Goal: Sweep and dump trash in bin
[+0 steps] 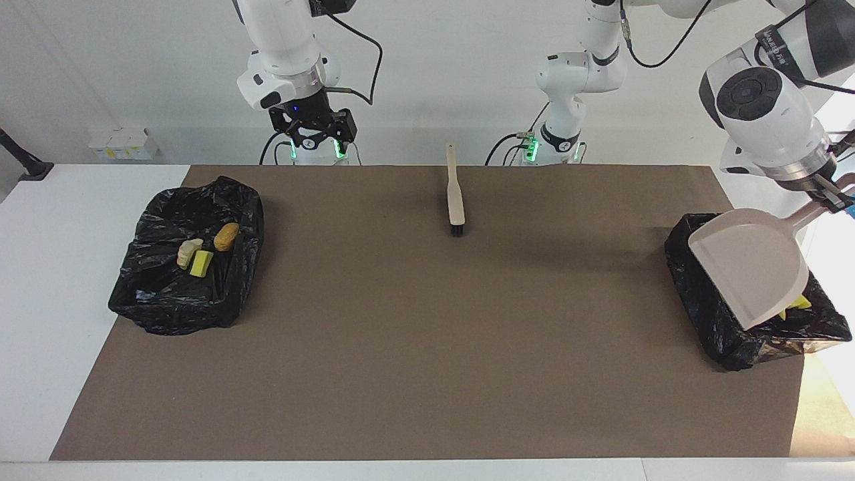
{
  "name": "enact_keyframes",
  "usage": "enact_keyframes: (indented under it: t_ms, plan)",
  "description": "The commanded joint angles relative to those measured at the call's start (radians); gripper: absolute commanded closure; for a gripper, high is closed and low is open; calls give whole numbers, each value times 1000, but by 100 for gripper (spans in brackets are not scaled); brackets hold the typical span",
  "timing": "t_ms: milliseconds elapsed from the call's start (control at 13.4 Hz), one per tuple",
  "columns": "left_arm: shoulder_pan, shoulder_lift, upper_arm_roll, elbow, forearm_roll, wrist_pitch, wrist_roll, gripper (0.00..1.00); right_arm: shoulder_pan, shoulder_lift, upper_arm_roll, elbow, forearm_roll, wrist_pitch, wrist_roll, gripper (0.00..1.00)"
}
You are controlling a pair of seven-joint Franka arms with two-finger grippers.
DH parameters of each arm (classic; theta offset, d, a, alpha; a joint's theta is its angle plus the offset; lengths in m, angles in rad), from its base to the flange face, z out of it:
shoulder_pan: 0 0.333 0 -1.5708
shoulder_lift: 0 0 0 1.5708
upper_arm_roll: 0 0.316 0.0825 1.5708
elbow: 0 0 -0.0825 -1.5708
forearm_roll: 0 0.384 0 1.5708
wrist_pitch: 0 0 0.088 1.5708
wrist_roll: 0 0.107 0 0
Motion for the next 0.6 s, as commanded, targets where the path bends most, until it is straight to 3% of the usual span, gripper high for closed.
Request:
enact_keyframes:
  t_ms: [0, 372, 521]
  plan:
    - [-32, -25, 14, -28, -129, -21, -72, 100, -27, 85, 18, 128, -47, -62, -24, 0]
    - [-32, -39, 14, -83, -499, 15, -244, 100, -44, 101, 18, 148, -47, -52, -67, 0]
    - [-51, -50, 13, -151, -555, 47, -403, 100, -47, 124, 16, 187, -48, -51, -80, 0]
